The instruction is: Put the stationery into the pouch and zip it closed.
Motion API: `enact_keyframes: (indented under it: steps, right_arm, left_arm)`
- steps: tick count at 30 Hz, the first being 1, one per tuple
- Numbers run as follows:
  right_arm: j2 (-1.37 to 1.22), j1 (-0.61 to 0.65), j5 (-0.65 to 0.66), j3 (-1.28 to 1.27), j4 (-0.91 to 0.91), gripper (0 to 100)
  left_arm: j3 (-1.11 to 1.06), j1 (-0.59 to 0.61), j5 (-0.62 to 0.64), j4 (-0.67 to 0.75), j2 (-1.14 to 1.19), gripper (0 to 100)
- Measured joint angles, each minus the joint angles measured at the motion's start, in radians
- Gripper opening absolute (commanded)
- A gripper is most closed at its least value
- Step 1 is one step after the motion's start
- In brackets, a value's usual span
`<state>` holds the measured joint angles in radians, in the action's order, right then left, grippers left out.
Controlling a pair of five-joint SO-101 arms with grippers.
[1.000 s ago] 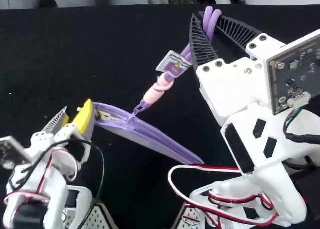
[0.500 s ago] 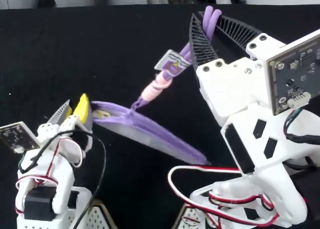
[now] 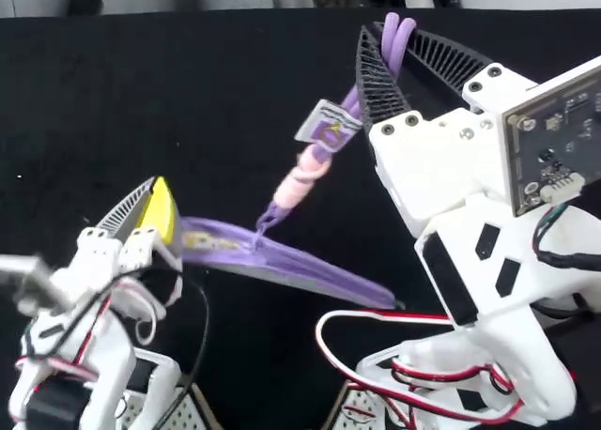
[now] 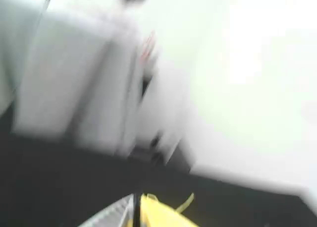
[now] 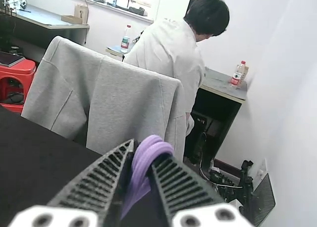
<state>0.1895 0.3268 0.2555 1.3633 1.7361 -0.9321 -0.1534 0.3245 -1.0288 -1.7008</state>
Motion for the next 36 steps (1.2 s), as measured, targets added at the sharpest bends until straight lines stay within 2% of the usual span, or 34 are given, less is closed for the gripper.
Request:
enact_keyframes:
  steps: [3,9,11,13,16,18,22,24,26,31,36]
  right_arm:
    - [0.000,0.000,0.000,0.000,0.000,1.1]
    - [0.000,0.000,0.000,0.000,0.000,1.1]
    - [0.000,0.000,0.000,0.000,0.000,1.1]
    - [0.000,0.000,0.000,0.000,0.000,1.1]
    - [0.000,0.000,0.000,0.000,0.000,1.1]
    - [0.000,0.000,0.000,0.000,0.000,1.1]
    - [0.000,0.000,0.000,0.000,0.000,1.1]
    - [0.000,0.000,0.000,0.000,0.000,1.1]
    - [-0.002,-0.018,0.000,0.000,0.000,1.1]
    - [-0.035,-0.089,-0.002,0.002,-0.003,1.1]
    - [-0.049,-0.110,-0.002,0.003,-0.005,1.1]
  left_arm:
    - [0.084,-0.091,-0.003,0.000,0.000,3]
    - [0.101,-0.279,-0.003,0.000,0.000,3]
    - [0.101,-0.272,-0.003,0.000,0.000,3]
    - [0.106,-0.212,-0.021,-0.011,0.000,3]
    - [0.176,-0.097,-0.112,-0.106,0.000,3]
    - [0.252,-0.092,-0.206,-0.201,0.000,3]
    - [0.454,-0.204,-0.397,-0.440,-0.002,12]
    - [0.566,-0.295,-0.416,-0.568,-0.002,18]
    - [0.647,-0.376,-0.393,-0.674,-0.003,18]
    - [0.638,-0.427,-0.351,-0.729,-0.003,18]
    - [0.517,-0.433,-0.460,-0.730,-0.003,18]
